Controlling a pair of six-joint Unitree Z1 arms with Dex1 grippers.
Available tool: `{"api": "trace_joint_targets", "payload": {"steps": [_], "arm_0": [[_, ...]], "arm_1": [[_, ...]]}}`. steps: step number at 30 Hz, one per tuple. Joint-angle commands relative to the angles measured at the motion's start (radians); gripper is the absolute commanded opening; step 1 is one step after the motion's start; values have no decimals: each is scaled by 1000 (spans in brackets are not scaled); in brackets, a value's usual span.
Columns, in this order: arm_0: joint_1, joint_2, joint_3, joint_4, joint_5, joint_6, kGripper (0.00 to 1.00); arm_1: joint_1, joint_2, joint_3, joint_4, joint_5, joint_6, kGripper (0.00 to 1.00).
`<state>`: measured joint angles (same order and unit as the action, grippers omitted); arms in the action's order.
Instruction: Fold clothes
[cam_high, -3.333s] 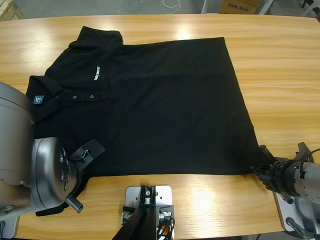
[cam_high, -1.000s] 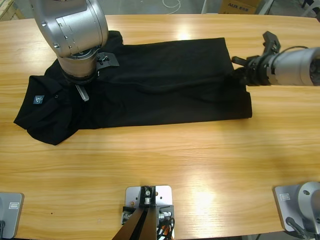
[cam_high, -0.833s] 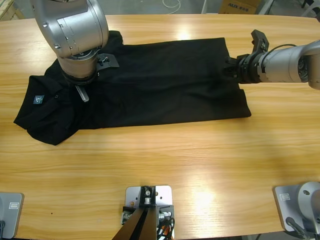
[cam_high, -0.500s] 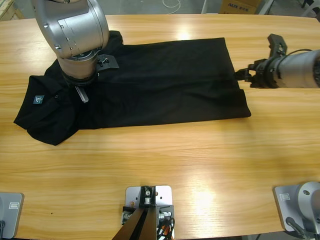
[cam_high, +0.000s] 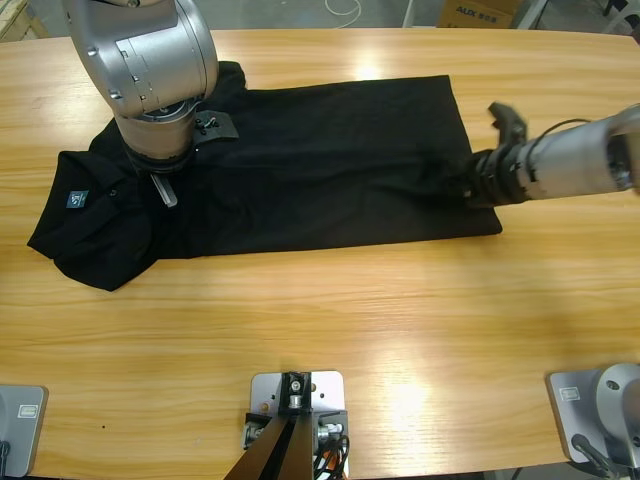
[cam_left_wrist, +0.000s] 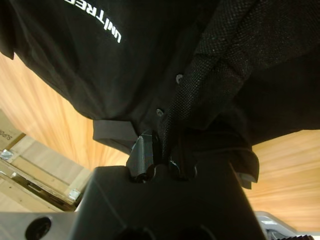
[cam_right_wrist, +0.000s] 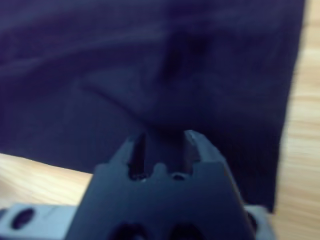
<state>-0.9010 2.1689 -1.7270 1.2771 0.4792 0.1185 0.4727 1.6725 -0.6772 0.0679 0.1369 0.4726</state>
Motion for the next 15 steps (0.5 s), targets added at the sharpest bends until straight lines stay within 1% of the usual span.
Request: {"api": "trace_joint_targets", "payload": {"steps": [1, 5, 9, 12, 15], "arm_0": [[-6, 70, 20, 20, -13, 1, 0], [-6, 72, 21, 21, -13, 1, 0], [-7, 74, 22, 25, -14, 2, 0], [-7, 75, 22, 25, -14, 2, 0], [-9, 76, 21, 26, -14, 1, 0]], "arm_1": [[-33, 138, 2, -33, 29, -32, 0], [-124, 128, 4, -37, 0, -74, 0], [-221, 102, 4, -37, -6, -99, 0], [-254, 107, 4, -36, -8, -100, 0], [-255, 120, 9, -31, -15, -101, 0]]}}
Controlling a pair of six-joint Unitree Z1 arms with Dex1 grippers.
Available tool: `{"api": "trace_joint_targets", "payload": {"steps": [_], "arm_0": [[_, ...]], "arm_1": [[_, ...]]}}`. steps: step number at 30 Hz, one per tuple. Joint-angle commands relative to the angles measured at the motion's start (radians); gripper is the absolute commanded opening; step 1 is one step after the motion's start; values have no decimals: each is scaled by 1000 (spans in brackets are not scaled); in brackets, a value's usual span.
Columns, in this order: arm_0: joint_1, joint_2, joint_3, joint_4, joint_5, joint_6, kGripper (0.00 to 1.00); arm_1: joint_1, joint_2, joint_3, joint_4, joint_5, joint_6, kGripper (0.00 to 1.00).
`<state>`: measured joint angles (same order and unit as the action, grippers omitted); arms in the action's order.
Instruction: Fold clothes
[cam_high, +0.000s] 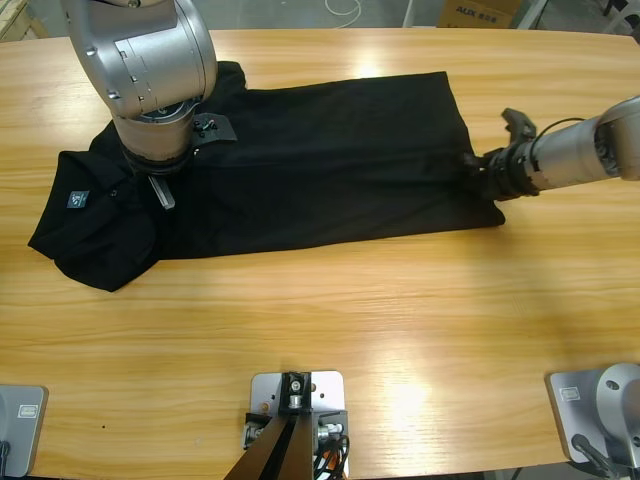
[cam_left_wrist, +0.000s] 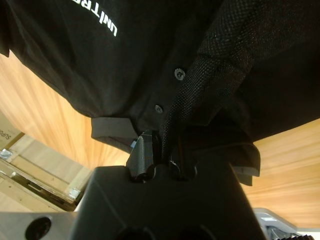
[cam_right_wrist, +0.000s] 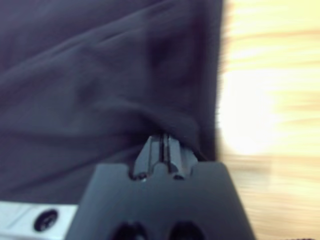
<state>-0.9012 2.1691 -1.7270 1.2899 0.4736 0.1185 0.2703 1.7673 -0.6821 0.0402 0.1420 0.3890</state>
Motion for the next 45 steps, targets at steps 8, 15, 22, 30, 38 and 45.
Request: {"api": "trace_joint_targets", "payload": {"steps": [8, 15, 22, 30, 38, 45], "arm_0": [[-19, 90, 16, 20, -32, -40, 0], [-22, 123, -30, 43, 15, -68, 394], [-22, 88, -140, 72, 66, -213, 996], [77, -56, -123, 159, 118, -445, 996], [-86, -431, 361, -1, -206, -526, 895], [-107, -423, 712, -399, -357, -567, 827]], "arm_1": [[33, -383, 17, 199, -113, -75, 965], [281, -592, 9, 358, -128, -22, 984], [442, -601, -10, 360, -94, 67, 991], [521, -564, -27, 348, -72, 87, 991], [523, -529, -25, 323, -69, 90, 991], [523, -560, -21, 348, -53, 100, 991]]}}
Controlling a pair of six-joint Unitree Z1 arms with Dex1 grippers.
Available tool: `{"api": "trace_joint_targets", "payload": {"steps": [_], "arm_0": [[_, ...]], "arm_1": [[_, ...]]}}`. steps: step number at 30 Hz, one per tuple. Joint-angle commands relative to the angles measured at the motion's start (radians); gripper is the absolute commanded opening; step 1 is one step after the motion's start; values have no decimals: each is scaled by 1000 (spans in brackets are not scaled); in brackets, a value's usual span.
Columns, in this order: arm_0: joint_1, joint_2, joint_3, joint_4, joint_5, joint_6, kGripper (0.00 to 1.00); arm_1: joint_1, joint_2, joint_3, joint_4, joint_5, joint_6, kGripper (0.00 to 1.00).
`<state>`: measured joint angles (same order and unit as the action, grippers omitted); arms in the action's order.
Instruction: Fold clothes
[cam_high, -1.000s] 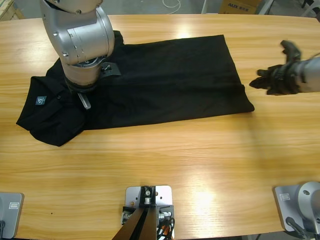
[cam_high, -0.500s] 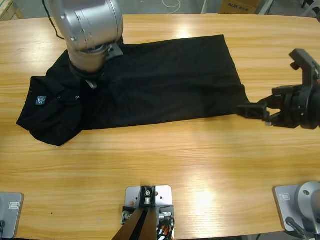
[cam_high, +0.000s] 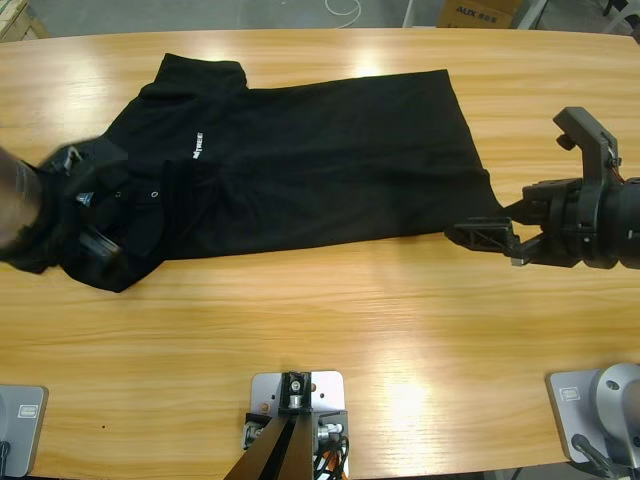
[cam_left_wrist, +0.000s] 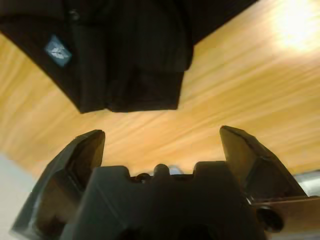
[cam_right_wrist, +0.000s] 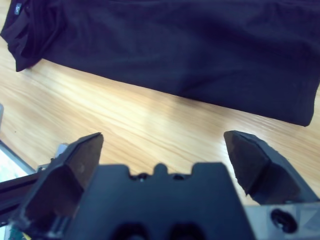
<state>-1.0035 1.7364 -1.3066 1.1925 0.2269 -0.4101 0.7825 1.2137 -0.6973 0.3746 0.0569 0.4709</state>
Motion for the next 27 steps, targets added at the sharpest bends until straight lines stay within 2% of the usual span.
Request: {"api": "trace_joint_targets", "payload": {"steps": [1, 4, 8, 10, 14, 27], "arm_0": [[9, 28, 297, -312, -122, -43, 819], [76, 49, 294, -329, -125, -41, 816], [173, -28, 257, -329, -106, -25, 816], [202, -27, 229, -329, -93, 63, 816], [212, 26, 205, -327, -75, 200, 816], [156, 120, 192, -326, -92, 268, 816]], "arm_1": [[11, -6, -4, 14, 32, 20, 989], [11, -3, -5, 10, 32, 24, 987], [11, -1, -2, 10, 34, 27, 987], [11, 8, 2, 8, 34, 29, 987], [11, 18, 1, 0, 34, 31, 987], [11, 64, 7, -31, 32, 32, 988]]}}
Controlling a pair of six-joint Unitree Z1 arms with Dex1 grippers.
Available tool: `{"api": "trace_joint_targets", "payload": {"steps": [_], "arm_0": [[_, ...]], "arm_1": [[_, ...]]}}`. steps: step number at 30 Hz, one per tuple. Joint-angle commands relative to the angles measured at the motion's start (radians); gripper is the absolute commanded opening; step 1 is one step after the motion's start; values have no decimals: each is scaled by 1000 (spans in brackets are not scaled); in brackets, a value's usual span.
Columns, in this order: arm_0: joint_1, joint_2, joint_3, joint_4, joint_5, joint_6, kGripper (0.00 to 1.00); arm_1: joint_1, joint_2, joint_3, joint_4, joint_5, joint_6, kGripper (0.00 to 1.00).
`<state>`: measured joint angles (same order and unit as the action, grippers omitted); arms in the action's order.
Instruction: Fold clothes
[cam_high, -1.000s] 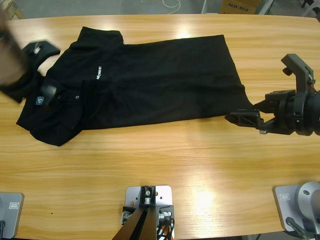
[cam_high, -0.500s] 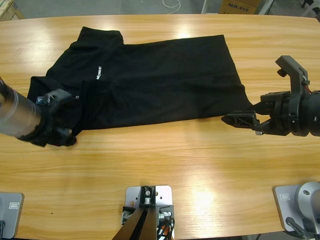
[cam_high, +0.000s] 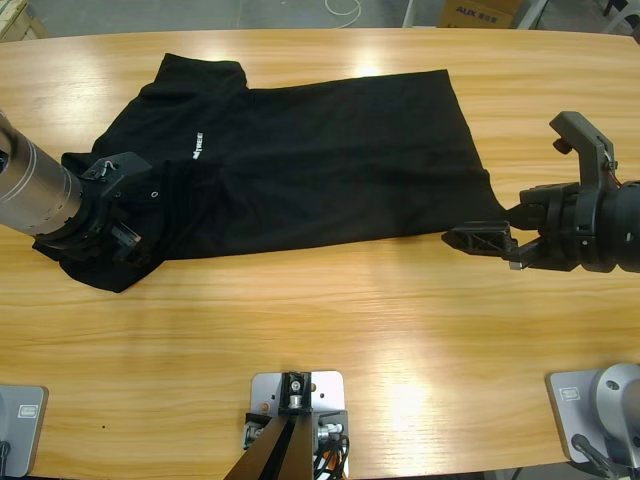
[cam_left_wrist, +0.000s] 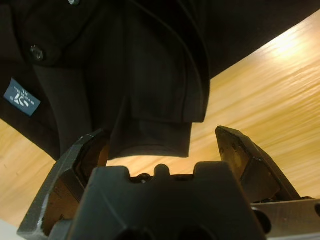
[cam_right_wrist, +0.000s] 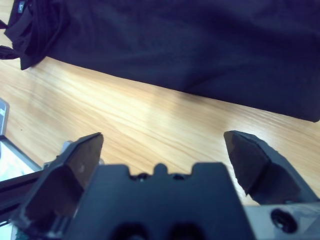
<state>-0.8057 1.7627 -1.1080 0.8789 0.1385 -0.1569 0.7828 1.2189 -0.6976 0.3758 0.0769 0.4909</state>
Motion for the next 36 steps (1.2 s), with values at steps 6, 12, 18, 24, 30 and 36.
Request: {"api": "trace_joint_targets", "payload": {"steps": [6, 12, 18, 24, 30, 36], "arm_0": [[-43, 153, -1, -12, -9, 5, 816], [-42, 166, -18, 0, 44, 7, 475], [-41, 134, -68, 0, 59, 11, 0], [-41, 131, -59, 9, 66, 13, 0], [2, 127, -100, 9, 196, 70, 0], [51, 145, -196, 9, 284, 215, 0]], "arm_1": [[10, 60, 18, -34, 11, 12, 987], [10, 57, 24, -36, 11, 12, 987], [10, 58, 30, -40, 17, 12, 987], [10, 57, 42, -45, 28, 12, 987], [10, 51, 58, -46, 47, 12, 985], [10, 42, 83, -52, 52, 16, 982]]}}
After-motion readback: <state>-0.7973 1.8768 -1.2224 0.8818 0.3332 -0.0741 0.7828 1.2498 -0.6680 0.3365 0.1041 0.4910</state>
